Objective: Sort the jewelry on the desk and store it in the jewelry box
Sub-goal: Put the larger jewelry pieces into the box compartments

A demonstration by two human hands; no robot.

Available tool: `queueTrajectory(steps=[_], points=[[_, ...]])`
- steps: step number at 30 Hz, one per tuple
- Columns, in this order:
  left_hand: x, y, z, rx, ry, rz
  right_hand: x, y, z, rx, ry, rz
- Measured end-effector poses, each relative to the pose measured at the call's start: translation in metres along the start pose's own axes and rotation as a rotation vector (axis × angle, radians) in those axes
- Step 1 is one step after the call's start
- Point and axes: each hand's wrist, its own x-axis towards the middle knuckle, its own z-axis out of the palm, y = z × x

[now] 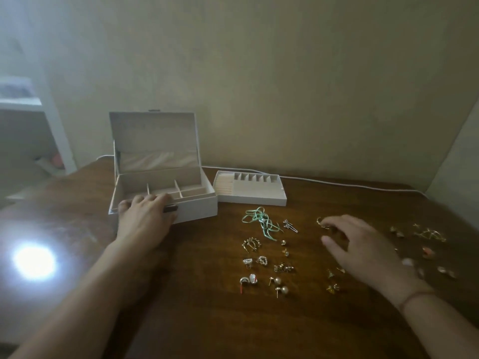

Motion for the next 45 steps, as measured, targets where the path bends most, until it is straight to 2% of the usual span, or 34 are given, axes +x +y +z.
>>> queueTrajectory(steps=[4,6,10,12,15,18,21,22,24,26,27,31,35,40,45], points=[[-0.022,-0.002,-0.004,-0.041,0.063,0.15,0.05,-0.045,0.018,0.103,-0.242,-0.031],[-0.039,-0.007,-0.004,-0.038,0.105,0.186,0.073,-0.062,0.029,0.15,-0.305,-0.041],[-0.071,-0.015,-0.019,-0.061,0.117,0.244,0.107,-0.086,0.052,0.089,-0.415,-0.033],[-0.084,-0.014,-0.027,-0.09,0.103,0.329,0.115,-0.091,0.061,0.047,-0.44,-0.016],[-0.089,-0.016,-0.046,-0.135,0.093,0.408,0.121,-0.096,0.069,0.002,-0.39,-0.014],[-0.06,-0.041,-0.064,-0.413,0.291,0.317,0.124,-0.099,0.073,-0.037,-0.383,-0.001],[-0.024,-0.087,-0.053,-0.791,0.515,0.01,0.126,-0.097,0.07,-0.032,-0.368,0.049],[-0.016,-0.101,-0.044,-0.9,0.53,-0.111,0.128,-0.097,0.067,0.023,-0.301,0.065],[-0.011,-0.115,-0.027,-1.073,0.454,-0.268,0.134,-0.108,0.057,0.196,-0.124,0.087],[-0.01,-0.117,-0.013,-1.166,0.363,-0.299,0.141,-0.137,0.042,0.396,0.013,0.048],[-0.009,-0.115,-0.01,-1.216,0.34,-0.289,0.145,-0.156,0.035,0.487,0.026,-0.005],[-0.011,-0.111,-0.003,-1.26,0.376,-0.258,0.155,-0.247,0.032,0.737,-0.214,-0.279],[-0.018,-0.117,0.0,-1.259,0.369,-0.226,0.161,-0.31,0.075,0.69,-0.329,-0.377],[-0.019,-0.121,-0.003,-1.318,0.336,-0.219,0.154,-0.326,0.111,0.484,-0.455,-0.458],[-0.018,-0.121,-0.001,-1.266,0.277,-0.205,0.156,-0.304,0.086,0.503,-0.572,-0.525]])
